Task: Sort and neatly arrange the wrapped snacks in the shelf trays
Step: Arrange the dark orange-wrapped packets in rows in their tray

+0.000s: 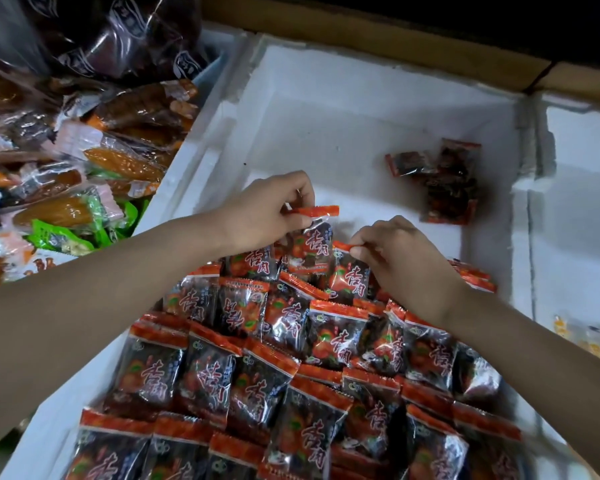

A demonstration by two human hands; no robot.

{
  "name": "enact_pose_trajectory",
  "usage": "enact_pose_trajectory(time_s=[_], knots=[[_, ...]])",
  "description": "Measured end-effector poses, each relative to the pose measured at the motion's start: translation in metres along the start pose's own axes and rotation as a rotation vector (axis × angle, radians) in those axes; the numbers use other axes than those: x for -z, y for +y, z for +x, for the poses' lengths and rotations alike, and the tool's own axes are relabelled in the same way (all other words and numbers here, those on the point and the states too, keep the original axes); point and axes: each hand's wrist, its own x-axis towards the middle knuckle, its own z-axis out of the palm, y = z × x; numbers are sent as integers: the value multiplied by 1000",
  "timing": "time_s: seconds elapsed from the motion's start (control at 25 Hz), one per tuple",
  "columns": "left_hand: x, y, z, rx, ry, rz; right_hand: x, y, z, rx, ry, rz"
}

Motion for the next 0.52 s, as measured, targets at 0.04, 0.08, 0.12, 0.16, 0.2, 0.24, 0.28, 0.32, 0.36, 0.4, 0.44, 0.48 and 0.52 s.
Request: enact_pose_trajectory(time_s=[0.04, 0.08, 0.12, 0.16, 0.2, 0.24, 0.28, 0.32, 0.36, 0.4, 0.44, 0.48, 0.52], knots=[[-1, 0, -2, -1, -30, 50, -1, 0, 0, -19, 9, 9], [-2, 0, -2, -8, -60, 125, -1, -1, 0, -32, 18, 22], [-1, 2, -3, -16, -83, 210, -2, -2, 0, -42, 30, 34], [0, 3, -2, -31, -94, 276, -3, -3, 0, -46, 43, 45], [1, 5, 0, -52, -97, 317, -3, -4, 0, -49, 56, 52], [2, 7, 2, -76, -101, 341, -4, -4, 1, -52, 65, 55], [1, 7, 3, -97, -118, 350, -4, -4, 2, -56, 67, 54], [-1, 6, 4, -107, -148, 358, -4, -4, 2, -58, 65, 52], [-4, 5, 3, -102, -178, 363, -4, -4, 2, -57, 59, 46], [-8, 3, 1, -92, -188, 361, -5, -4, 2, -54, 56, 41], [-11, 1, -1, -81, -163, 353, -5, -3, 2, -50, 57, 37], [-13, 0, -3, -78, -115, 341, -5, -3, 2, -47, 58, 32], [-15, 0, -4, -76, -65, 327, -5, -3, 2, -43, 58, 26]])
